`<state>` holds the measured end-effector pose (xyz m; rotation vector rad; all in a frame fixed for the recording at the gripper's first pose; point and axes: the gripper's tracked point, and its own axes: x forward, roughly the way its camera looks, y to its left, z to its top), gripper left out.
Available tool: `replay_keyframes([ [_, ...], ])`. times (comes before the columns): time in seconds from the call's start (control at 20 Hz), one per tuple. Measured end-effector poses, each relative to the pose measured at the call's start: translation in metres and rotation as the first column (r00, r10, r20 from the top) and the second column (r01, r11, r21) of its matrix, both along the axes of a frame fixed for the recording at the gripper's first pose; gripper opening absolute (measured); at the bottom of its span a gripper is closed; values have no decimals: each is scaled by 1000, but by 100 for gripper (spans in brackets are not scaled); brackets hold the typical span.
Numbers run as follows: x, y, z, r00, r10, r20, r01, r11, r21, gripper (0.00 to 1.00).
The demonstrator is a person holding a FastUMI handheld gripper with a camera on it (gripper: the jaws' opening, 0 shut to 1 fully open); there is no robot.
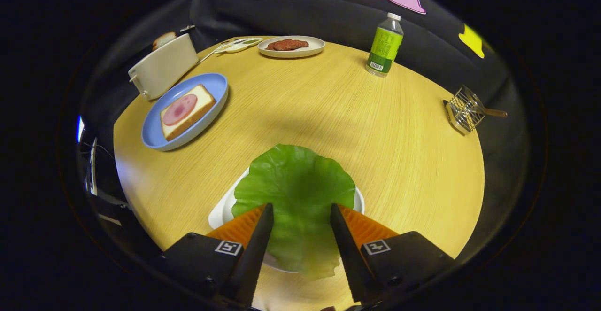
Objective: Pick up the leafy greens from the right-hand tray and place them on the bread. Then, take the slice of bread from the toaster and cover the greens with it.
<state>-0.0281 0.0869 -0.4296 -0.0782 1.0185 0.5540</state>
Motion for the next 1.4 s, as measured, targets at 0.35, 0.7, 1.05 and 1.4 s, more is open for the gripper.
replay_keyframes([
  [0.35,0,3,1,1000,4,-4,-4,1000,-18,8],
  [0.7,6,9,74,993,-117,35,113,989,99,5],
  [1.05,17,90,161,991,-83,100,60,975,216,5],
  [1.4,23,194,183,993,20,115,-48,968,248,5],
])
